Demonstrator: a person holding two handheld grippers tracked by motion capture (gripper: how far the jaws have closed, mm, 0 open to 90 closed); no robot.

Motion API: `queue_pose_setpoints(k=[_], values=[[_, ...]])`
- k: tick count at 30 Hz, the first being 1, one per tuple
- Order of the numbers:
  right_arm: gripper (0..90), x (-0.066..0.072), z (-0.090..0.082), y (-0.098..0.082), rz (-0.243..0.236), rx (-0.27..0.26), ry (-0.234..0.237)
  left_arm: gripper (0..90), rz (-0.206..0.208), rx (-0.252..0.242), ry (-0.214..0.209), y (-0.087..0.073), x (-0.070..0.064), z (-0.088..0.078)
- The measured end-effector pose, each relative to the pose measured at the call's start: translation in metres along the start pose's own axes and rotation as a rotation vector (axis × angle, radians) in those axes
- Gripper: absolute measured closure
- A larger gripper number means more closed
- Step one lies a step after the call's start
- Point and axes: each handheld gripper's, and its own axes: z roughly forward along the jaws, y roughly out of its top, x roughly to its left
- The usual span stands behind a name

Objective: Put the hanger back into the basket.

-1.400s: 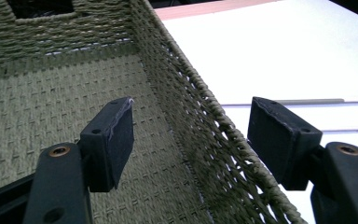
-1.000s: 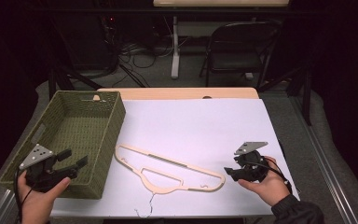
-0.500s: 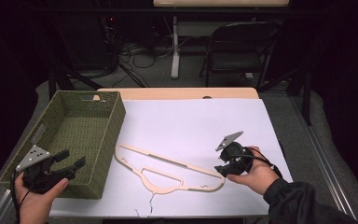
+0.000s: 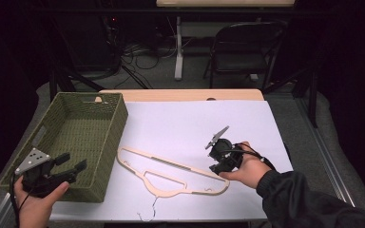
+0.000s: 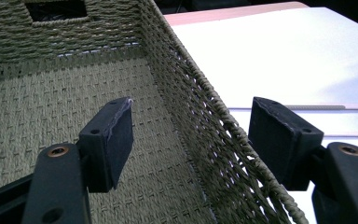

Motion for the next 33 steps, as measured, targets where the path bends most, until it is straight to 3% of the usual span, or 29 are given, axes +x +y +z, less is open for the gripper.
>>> queue_pose_setpoints(k=[11,14,16,17,18,21,22,23,33], values=[[59.9,0.008,0.019,0.029,-0.028,-0.034,0.055,31.0,-0.001,-0.004,0.002,0.0,0.0,-0.001],[59.9,0.014,0.025,0.037,-0.048,-0.028,0.039,31.0,-0.001,-0.001,0.003,0.0,0.001,-0.001],[58.5,0.017,0.029,0.041,-0.055,-0.041,0.064,31.0,0.001,0.0,0.003,0.0,0.001,-0.001],[57.8,0.02,0.029,0.044,-0.068,-0.018,0.023,31.0,0.0,0.001,0.003,0.0,0.001,0.0],[57.0,0.022,0.032,0.046,-0.071,-0.047,0.051,31.0,0.0,0.001,0.003,0.0,0.001,0.0],[53.1,0.029,0.034,0.052,-0.075,-0.032,0.035,31.0,0.001,0.001,0.003,0.0,0.001,0.0],[53.2,0.03,0.037,0.054,-0.063,-0.053,0.082,31.0,0.001,0.001,0.003,0.0,0.001,0.0],[55.3,0.032,0.037,0.056,-0.063,-0.04,0.066,31.0,0.001,0.001,0.003,0.0,0.001,0.0],[62.5,0.049,0.054,0.066,-0.1,-0.053,0.092,31.0,0.002,0.001,0.004,0.0,0.001,0.0]])
